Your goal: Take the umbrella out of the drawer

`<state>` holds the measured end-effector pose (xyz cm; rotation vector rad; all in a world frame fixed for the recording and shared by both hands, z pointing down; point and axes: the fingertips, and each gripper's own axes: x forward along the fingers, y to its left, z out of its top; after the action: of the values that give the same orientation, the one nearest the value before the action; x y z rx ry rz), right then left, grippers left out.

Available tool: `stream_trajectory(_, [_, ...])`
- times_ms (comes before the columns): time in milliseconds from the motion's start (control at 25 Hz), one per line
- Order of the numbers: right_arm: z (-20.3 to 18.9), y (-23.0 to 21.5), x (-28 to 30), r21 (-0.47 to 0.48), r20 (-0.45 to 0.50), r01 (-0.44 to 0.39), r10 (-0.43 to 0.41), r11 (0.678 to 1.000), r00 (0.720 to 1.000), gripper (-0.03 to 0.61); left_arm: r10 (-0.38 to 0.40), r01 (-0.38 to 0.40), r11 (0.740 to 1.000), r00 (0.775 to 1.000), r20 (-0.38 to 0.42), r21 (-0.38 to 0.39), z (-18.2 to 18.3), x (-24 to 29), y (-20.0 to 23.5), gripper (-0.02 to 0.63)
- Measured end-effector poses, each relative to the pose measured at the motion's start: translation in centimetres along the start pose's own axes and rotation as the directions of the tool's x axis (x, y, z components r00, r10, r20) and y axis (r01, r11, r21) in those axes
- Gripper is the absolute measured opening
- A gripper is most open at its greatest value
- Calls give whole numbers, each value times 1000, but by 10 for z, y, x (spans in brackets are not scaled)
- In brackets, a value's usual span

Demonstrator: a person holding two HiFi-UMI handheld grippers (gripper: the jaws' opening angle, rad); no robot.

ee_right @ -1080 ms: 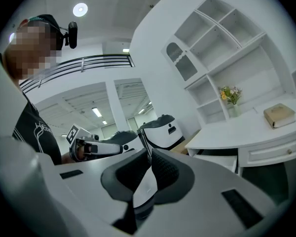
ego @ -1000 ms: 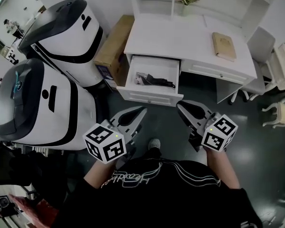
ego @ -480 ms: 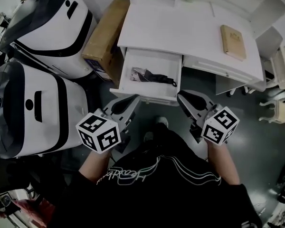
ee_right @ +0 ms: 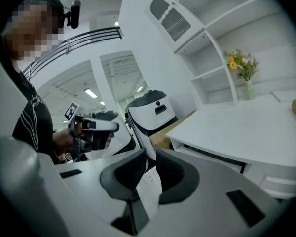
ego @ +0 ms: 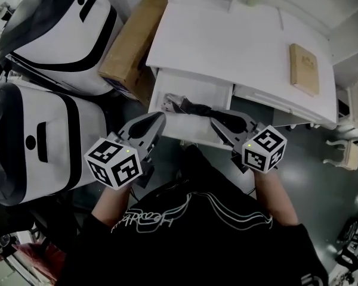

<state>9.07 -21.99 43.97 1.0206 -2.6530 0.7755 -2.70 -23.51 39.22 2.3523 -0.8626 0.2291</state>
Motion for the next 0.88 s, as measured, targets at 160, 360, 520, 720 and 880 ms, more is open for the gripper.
stream_trajectory(160, [-3,-26,30,-9,-81,-36,35,999,996,92,30,-30,999,1000,1,-30,15,20,23,20])
stream_trajectory(360, [-21,-45,69,-74,-214,-92,74,993,974,188,60,-60,995,998,-10,-76,16,36,51,20])
stream_trajectory(520, [-50,-56,98,-127,-335,-139,89,982,938,225,96,-98,991,995,-28,-94,12,41,74,20])
stream_trajectory(720, [-95,-75,134,-245,-486,-210,68,946,871,238,131,-136,983,990,-51,-120,0,43,101,20])
stream_trajectory(880, [-127,-98,158,-337,-588,-253,7,907,809,241,156,-164,976,986,-65,-142,-5,43,117,20])
